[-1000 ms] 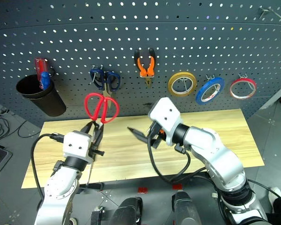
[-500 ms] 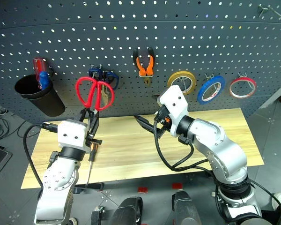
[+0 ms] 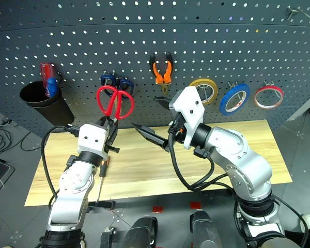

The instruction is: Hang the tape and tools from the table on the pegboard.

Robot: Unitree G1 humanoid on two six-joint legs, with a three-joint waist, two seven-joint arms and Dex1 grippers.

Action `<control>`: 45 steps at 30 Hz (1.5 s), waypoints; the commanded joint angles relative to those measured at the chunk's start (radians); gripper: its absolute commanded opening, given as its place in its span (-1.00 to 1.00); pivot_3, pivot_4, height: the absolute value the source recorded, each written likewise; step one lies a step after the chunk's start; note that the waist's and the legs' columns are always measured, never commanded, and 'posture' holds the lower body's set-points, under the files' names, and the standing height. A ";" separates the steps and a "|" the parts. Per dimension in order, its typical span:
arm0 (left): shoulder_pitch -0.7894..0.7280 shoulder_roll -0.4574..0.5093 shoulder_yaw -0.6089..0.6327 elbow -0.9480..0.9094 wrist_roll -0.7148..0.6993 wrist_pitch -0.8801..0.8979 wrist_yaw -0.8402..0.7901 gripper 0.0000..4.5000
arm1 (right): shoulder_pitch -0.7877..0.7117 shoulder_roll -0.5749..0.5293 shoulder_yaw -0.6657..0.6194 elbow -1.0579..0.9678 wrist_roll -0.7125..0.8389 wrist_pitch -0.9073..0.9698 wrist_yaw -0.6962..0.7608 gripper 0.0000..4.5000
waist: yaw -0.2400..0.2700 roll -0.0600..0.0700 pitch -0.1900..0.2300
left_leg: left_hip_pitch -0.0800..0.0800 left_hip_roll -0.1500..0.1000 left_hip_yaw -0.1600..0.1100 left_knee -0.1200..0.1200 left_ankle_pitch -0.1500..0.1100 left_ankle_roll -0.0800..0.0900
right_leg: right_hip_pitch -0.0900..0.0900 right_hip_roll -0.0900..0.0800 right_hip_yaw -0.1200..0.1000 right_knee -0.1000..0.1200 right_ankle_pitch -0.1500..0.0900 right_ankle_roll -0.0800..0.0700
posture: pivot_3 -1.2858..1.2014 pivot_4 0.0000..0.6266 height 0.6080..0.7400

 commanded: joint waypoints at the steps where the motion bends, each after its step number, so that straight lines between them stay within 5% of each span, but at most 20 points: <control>1: -0.019 0.004 -0.009 0.015 0.014 -0.004 -0.002 -0.48 | -0.003 0.003 0.009 -0.044 0.010 -0.029 0.001 1.00 | -0.001 0.000 0.000 | 0.000 0.000 0.000 0.000 0.000 0.000 | 0.000 0.000 0.000 0.000 0.000 0.000 | -0.02 -0.27 1.00; 3: -0.025 0.001 -0.006 0.027 0.008 0.003 -0.001 -0.48 | -0.001 0.004 0.013 -0.041 0.008 -0.033 -0.001 1.00 | -0.001 0.000 0.000 | 0.000 0.000 0.000 0.000 0.000 0.000 | 0.000 0.000 0.000 0.000 0.000 0.000 | -0.02 -0.27 1.00; 14: 0.102 0.004 0.035 -0.022 -0.068 0.112 -0.060 0.98 | 0.040 -0.039 0.042 -0.042 -0.004 0.014 -0.003 1.00 | -0.001 0.000 0.000 | 0.000 0.000 0.000 0.000 0.000 0.000 | 0.000 0.000 0.001 0.000 0.000 0.000 | -0.01 -0.22 1.00; 22: 0.241 0.092 0.185 0.062 -0.197 0.436 -0.151 0.98 | 0.073 -0.092 0.190 -0.071 -0.026 0.227 -0.068 1.00 | -0.002 0.000 0.000 | 0.001 0.001 0.000 0.000 -0.001 0.001 | -0.001 0.001 0.000 0.002 0.000 0.000 | 0.02 -0.12 1.00; 30: 0.104 0.165 0.230 0.253 -0.265 0.573 -0.204 0.98 | 0.004 0.006 0.238 -0.074 0.010 0.370 -0.107 1.00 | 0.008 -0.001 0.001 | 0.001 -0.001 -0.003 0.001 -0.001 0.001 | 0.001 0.000 -0.001 0.002 0.000 0.000 | 0.04 -0.03 1.00; 40: -0.081 0.172 0.210 0.523 -0.298 0.624 -0.240 0.98 | -0.040 -0.001 0.250 -0.095 0.039 0.385 -0.071 1.00 | 0.000 -0.004 0.006 | 0.001 -0.001 -0.005 0.000 -0.001 0.001 | 0.000 0.000 -0.002 0.002 0.000 0.000 | 0.02 0.02 1.00; 45: -0.113 0.183 0.151 0.588 -0.280 0.654 -0.259 0.47 | -0.042 0.021 0.199 -0.093 0.105 0.444 -0.059 1.00 | 0.000 -0.004 0.007 | 0.001 -0.001 -0.005 0.000 -0.001 0.001 | -0.001 0.000 -0.002 0.002 0.000 0.000 | 0.01 0.01 1.00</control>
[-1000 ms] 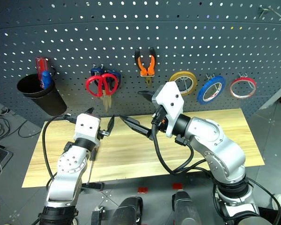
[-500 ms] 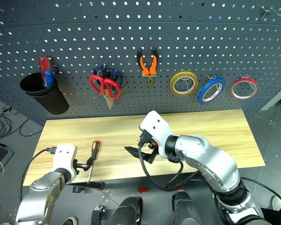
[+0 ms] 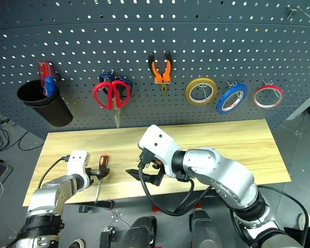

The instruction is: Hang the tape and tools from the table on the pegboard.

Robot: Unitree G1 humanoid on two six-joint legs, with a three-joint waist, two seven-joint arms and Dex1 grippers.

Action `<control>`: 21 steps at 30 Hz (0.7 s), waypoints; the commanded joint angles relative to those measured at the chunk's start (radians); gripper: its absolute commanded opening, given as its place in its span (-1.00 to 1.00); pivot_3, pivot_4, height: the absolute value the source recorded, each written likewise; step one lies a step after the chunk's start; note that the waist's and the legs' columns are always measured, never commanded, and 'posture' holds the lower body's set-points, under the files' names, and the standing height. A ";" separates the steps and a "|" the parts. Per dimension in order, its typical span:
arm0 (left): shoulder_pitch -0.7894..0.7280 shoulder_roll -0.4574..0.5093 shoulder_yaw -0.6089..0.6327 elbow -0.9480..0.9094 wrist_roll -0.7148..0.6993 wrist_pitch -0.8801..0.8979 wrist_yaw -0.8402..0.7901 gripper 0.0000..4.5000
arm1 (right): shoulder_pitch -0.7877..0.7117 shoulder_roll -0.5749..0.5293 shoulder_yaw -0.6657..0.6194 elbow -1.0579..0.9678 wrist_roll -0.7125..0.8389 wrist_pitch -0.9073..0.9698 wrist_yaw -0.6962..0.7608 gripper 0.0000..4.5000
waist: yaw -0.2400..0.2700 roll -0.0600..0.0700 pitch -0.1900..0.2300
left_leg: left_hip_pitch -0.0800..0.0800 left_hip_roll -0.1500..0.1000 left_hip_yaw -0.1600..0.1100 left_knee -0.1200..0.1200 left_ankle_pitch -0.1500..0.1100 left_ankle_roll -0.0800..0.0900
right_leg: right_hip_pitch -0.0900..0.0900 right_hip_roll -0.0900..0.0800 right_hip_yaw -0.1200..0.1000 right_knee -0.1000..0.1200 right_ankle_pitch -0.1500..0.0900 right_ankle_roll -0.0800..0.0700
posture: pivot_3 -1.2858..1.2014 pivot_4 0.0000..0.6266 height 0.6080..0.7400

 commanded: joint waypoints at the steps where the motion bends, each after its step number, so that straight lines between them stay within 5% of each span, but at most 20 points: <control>1: -0.015 0.013 -0.048 0.043 0.004 0.018 -0.029 0.32 | -0.014 0.016 -0.051 -0.044 0.066 0.038 0.023 1.00 | 0.001 0.000 0.000 | 0.000 0.000 0.000 0.000 0.000 0.000 | 0.000 0.000 0.000 0.000 0.000 0.000 | 0.01 -0.01 1.00; 9: -0.067 0.019 -0.063 0.124 0.024 -0.037 -0.012 -0.70 | -0.031 -0.057 -0.023 -0.034 0.054 0.016 0.042 1.00 | 0.003 0.001 0.000 | 0.000 -0.002 -0.001 0.000 0.000 0.000 | 0.001 -0.001 0.000 0.000 0.000 0.000 | 0.00 -0.12 1.00; 14: 0.037 0.024 -0.024 -0.072 0.019 -0.136 0.009 -0.70 | -0.056 -0.094 -0.026 -0.016 0.035 -0.047 0.073 1.00 | -0.003 0.001 0.000 | -0.001 0.000 -0.001 0.000 0.000 -0.001 | -0.001 -0.003 0.001 -0.001 0.000 0.000 | -0.01 -0.23 1.00; 21: 0.339 0.016 -0.014 -0.600 0.035 -0.377 0.002 -0.70 | -0.114 -0.114 -0.103 -0.009 0.046 -0.079 0.094 1.00 | 0.005 -0.001 -0.003 | -0.003 0.003 0.001 -0.002 0.002 -0.006 | -0.004 -0.003 0.002 -0.004 0.000 -0.001 | 0.00 -0.35 1.00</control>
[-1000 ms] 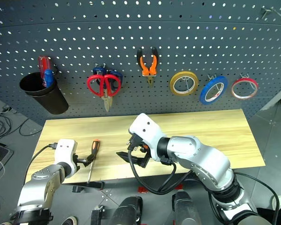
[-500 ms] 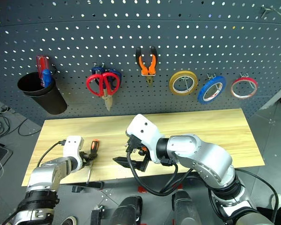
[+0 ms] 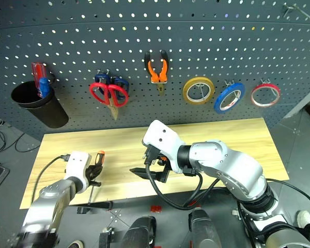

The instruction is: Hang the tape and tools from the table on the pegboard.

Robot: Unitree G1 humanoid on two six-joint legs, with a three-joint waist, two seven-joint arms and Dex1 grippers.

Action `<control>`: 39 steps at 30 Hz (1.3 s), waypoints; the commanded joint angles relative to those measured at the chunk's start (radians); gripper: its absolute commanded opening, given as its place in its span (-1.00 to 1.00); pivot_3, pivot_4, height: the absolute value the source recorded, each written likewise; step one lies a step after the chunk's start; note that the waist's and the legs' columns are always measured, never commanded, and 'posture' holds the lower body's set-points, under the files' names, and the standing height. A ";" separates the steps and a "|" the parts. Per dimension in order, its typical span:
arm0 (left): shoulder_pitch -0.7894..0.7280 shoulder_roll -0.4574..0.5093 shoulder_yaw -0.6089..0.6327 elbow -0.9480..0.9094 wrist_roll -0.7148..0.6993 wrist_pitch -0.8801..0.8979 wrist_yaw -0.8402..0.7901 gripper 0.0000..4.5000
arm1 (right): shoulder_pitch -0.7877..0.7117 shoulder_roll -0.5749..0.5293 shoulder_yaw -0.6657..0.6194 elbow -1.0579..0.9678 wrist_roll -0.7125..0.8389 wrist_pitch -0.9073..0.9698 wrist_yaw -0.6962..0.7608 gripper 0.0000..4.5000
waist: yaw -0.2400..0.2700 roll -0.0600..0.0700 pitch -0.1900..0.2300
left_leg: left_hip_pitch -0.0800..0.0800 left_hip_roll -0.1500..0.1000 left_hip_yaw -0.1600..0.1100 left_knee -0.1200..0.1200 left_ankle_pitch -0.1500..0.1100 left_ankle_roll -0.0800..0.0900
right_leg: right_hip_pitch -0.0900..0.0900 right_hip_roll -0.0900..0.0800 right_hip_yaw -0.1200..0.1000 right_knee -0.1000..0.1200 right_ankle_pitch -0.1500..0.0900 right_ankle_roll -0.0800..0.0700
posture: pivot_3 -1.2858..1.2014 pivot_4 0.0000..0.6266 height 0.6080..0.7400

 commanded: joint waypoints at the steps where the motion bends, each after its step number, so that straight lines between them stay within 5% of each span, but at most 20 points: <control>1: 0.044 -0.009 0.053 -0.228 0.025 -0.107 0.041 -0.70 | -0.039 -0.005 -0.071 -0.014 0.020 -0.033 0.021 1.00 | 0.011 0.000 -0.002 | 0.000 0.000 -0.001 0.000 0.000 0.000 | 0.001 0.000 0.000 0.000 0.000 0.000 | 0.01 -0.38 1.00; 7: -0.054 0.013 0.118 -0.391 0.019 -0.176 0.073 -0.70 | -0.098 -0.008 -0.131 0.050 0.019 -0.072 0.046 1.00 | 0.032 -0.003 -0.014 | 0.001 -0.001 0.001 0.001 0.000 0.000 | 0.002 0.002 -0.002 0.000 0.001 -0.002 | 0.03 -0.49 1.00; 13: -0.445 0.116 0.267 -0.281 -0.088 -0.085 0.114 -0.70 | -0.123 -0.006 -0.148 0.098 0.010 -0.111 0.058 1.00 | 0.031 -0.010 -0.026 | 0.000 -0.001 0.006 0.002 0.001 -0.001 | 0.002 0.005 -0.002 0.003 0.001 -0.002 | 0.04 -0.57 1.00; 18: -0.597 0.181 0.331 -0.131 -0.111 -0.093 0.120 -0.70 | -0.137 -0.004 -0.157 0.122 0.002 -0.130 0.056 1.00 | 0.020 -0.012 -0.042 | 0.002 -0.001 0.008 0.001 0.001 0.000 | 0.001 0.005 0.000 0.002 0.001 -0.002 | 0.04 -0.58 1.00; 31: -0.570 0.165 0.285 0.164 -0.024 -0.407 0.149 -0.70 | -0.165 0.022 -0.162 0.148 0.001 -0.163 0.038 1.00 | 0.022 -0.014 -0.055 | 0.002 -0.001 0.007 0.002 0.001 -0.001 | 0.000 0.004 0.000 0.004 0.001 -0.002 | 0.03 -0.62 1.00; 39: -0.534 0.132 0.311 0.194 -0.041 -0.437 0.190 -0.70 | -0.163 0.027 -0.165 0.148 0.000 -0.167 0.038 1.00 | 0.017 -0.017 -0.069 | 0.001 -0.001 0.007 0.002 0.001 -0.001 | -0.001 0.004 0.000 0.005 0.001 -0.002 | 0.02 -0.63 1.00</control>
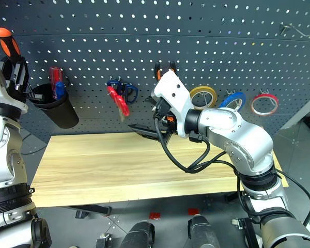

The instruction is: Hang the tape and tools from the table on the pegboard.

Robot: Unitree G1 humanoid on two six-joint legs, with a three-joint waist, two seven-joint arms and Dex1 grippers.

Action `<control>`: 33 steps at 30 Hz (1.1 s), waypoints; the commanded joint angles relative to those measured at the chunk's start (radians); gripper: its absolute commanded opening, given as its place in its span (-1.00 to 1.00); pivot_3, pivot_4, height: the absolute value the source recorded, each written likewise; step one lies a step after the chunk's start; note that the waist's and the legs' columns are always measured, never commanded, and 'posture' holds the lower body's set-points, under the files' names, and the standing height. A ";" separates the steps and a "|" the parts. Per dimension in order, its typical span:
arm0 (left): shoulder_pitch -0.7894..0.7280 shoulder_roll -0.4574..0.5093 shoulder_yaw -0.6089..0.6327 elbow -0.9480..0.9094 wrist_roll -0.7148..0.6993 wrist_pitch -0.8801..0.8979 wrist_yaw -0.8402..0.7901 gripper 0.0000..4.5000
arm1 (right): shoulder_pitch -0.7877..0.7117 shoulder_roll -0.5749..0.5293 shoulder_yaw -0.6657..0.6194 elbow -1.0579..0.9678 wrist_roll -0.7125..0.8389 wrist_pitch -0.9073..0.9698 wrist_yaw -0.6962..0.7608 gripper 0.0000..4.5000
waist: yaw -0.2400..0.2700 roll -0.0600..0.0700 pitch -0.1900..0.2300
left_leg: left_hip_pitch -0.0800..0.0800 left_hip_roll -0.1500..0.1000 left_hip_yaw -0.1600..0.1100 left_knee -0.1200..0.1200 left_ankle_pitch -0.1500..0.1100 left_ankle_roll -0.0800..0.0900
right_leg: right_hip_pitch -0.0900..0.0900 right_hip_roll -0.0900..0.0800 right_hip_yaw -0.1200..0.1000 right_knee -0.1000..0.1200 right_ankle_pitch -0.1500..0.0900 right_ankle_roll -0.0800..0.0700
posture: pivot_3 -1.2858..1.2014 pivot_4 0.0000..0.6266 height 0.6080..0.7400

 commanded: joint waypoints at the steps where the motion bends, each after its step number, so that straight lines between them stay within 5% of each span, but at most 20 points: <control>1: 0.044 -0.018 0.051 -0.026 -0.020 -0.020 0.031 -0.55 | -0.017 0.002 -0.036 -0.019 0.004 -0.028 -0.001 1.00 | -0.005 0.000 -0.006 | 0.000 0.000 0.000 0.000 0.000 0.000 | 0.000 0.000 0.000 0.000 0.000 0.000 | 0.02 -0.63 1.00; 10: 0.107 -0.054 0.040 -0.157 -0.117 0.143 0.042 0.63 | 0.006 -0.008 -0.038 -0.016 -0.004 -0.051 0.011 1.00 | -0.013 -0.003 -0.021 | 0.000 -0.001 0.000 0.000 0.000 0.000 | 0.000 -0.001 0.000 0.001 0.000 0.000 | 0.03 -0.67 1.00; 16: 0.027 -0.067 -0.012 -0.350 -0.159 0.500 0.188 0.63 | 0.111 -0.024 -0.078 -0.037 -0.061 -0.135 -0.044 1.00 | -0.009 -0.006 -0.046 | 0.000 -0.001 -0.002 0.001 0.000 0.000 | 0.002 0.000 0.000 0.001 0.000 0.000 | 0.05 -0.73 1.00; 21: 0.149 -0.089 -0.048 -0.535 -0.243 0.608 0.123 0.63 | 0.251 0.005 -0.107 -0.050 -0.176 -0.257 -0.165 1.00 | -0.014 -0.005 -0.073 | 0.002 -0.002 0.000 0.000 0.000 0.000 | 0.002 0.000 0.002 0.001 0.000 0.000 | 0.06 -0.79 1.00; 30: 0.521 -0.255 -0.057 -0.433 -0.187 0.428 0.069 0.63 | 0.665 0.036 -0.081 0.154 -0.531 -0.821 -0.349 1.00 | 0.004 0.007 -0.126 | 0.011 -0.011 0.004 -0.003 -0.001 0.002 | 0.008 -0.001 0.006 0.001 0.000 0.000 | 0.06 -0.94 1.00; 33: 0.577 -0.289 -0.077 -0.379 -0.154 0.354 0.058 0.63 | 0.745 0.065 -0.123 0.248 -0.515 -0.926 -0.350 1.00 | 0.015 0.008 -0.142 | 0.022 -0.012 0.005 -0.004 -0.003 0.004 | 0.020 -0.001 0.006 -0.004 0.000 0.000 | 0.07 -1.00 1.00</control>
